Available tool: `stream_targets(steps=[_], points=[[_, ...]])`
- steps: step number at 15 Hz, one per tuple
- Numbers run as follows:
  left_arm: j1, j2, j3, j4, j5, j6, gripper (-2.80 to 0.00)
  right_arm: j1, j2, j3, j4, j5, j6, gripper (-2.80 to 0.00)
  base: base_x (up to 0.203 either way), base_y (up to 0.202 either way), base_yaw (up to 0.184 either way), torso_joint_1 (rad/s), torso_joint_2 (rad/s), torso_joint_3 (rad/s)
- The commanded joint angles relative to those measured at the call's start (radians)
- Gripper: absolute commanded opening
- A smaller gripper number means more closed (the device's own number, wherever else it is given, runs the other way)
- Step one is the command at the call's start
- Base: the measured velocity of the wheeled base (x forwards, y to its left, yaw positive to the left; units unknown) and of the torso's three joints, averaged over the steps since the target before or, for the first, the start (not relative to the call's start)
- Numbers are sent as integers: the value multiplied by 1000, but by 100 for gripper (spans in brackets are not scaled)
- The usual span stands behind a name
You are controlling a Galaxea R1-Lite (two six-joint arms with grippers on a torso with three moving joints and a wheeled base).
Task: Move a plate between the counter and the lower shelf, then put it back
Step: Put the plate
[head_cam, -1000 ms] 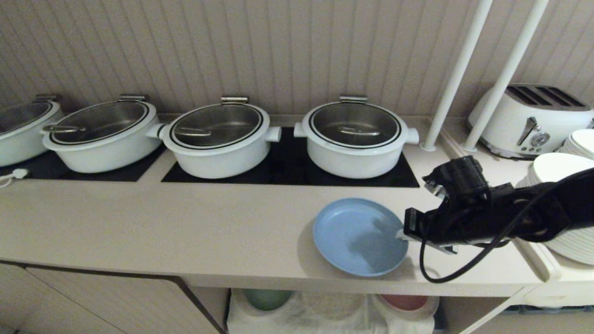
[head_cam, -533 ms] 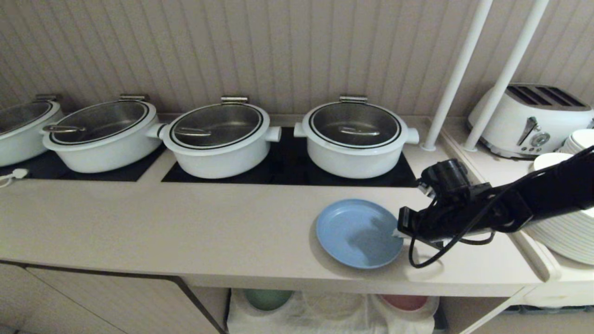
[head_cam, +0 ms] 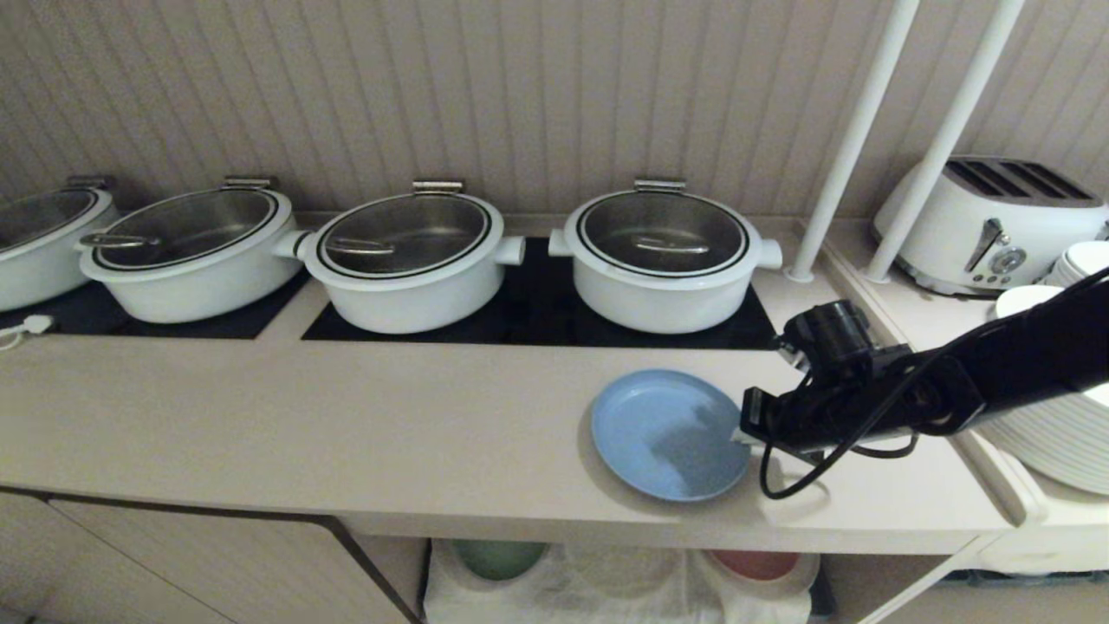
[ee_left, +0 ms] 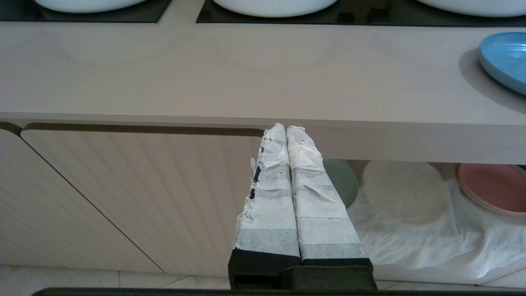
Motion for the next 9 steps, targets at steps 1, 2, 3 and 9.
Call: stream_targets(steps=[1, 2, 3, 9], points=[[0, 0, 0, 0, 0, -1, -280, 1, 1, 0, 1, 1, 3, -280, 0, 0, 0, 0, 0, 0], [0, 0, 0, 0, 0, -1, -280, 0, 1, 1, 2, 1, 3, -280, 0, 0, 0, 0, 0, 0], [0, 0, 0, 0, 0, 0, -280, 0, 1, 1, 2, 1, 3, -280, 0, 0, 0, 0, 0, 0], [0, 0, 0, 0, 0, 0, -280, 3, -1, 2, -1, -2, -1, 0, 0, 0, 0, 0, 0, 0]])
